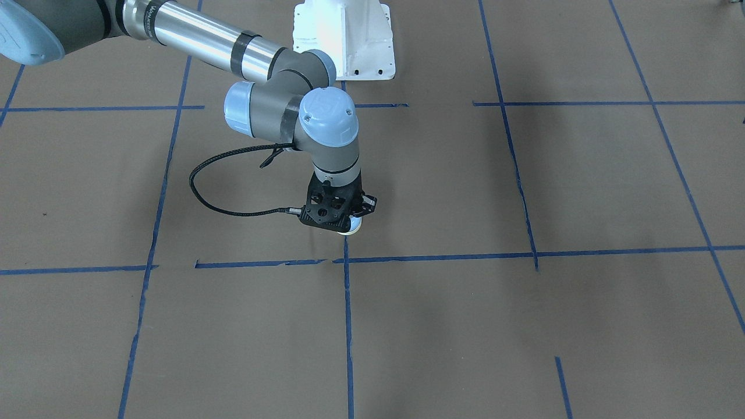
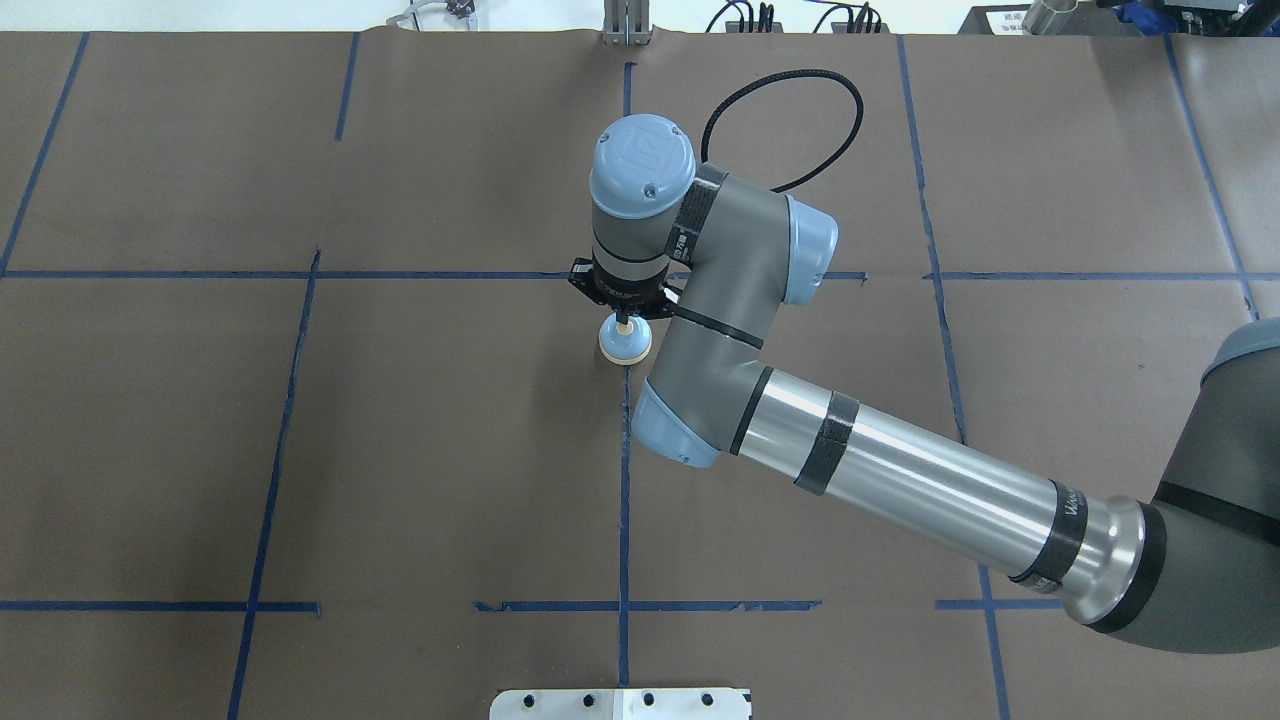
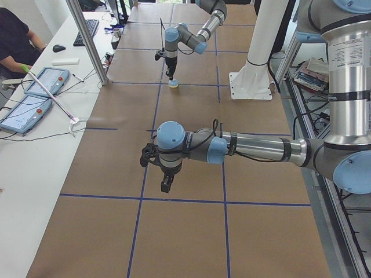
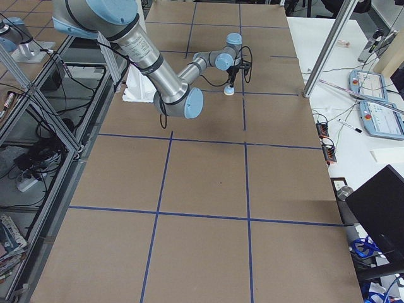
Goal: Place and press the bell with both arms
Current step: 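Press down on the bell top with the closed right gripper, then lift the right gripper off the bell and withdraw the right arm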
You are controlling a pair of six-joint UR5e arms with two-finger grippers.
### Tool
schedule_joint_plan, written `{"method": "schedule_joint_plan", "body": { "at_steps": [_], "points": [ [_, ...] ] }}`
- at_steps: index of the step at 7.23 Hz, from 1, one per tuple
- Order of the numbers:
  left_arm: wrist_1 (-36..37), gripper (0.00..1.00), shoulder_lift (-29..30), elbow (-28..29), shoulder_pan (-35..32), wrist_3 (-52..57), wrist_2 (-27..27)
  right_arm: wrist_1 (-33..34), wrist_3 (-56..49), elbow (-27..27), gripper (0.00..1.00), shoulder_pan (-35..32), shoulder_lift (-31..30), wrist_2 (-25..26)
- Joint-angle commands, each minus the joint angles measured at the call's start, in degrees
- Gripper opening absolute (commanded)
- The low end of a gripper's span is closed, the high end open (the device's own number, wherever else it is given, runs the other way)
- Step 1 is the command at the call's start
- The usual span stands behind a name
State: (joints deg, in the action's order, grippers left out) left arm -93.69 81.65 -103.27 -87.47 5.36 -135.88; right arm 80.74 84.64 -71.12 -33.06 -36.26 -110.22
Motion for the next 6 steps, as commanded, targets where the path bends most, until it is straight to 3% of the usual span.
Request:
{"method": "schedule_joint_plan", "body": {
  "at_steps": [1,3,6],
  "points": [
    [0.1,1.0,0.0,0.0,0.0,0.0,0.0,0.0,0.1,0.0,0.0,0.4,-0.2,0.0],
    [0.1,1.0,0.0,0.0,0.0,0.0,0.0,-0.1,-0.2,-0.5,0.0,0.1,0.1,-0.1],
    [0.0,1.0,0.1,0.0,0.0,-0.1,0.0,0.5,-0.4,-11.5,0.0,-5.0,-6.3,-6.4]
  ]
}}
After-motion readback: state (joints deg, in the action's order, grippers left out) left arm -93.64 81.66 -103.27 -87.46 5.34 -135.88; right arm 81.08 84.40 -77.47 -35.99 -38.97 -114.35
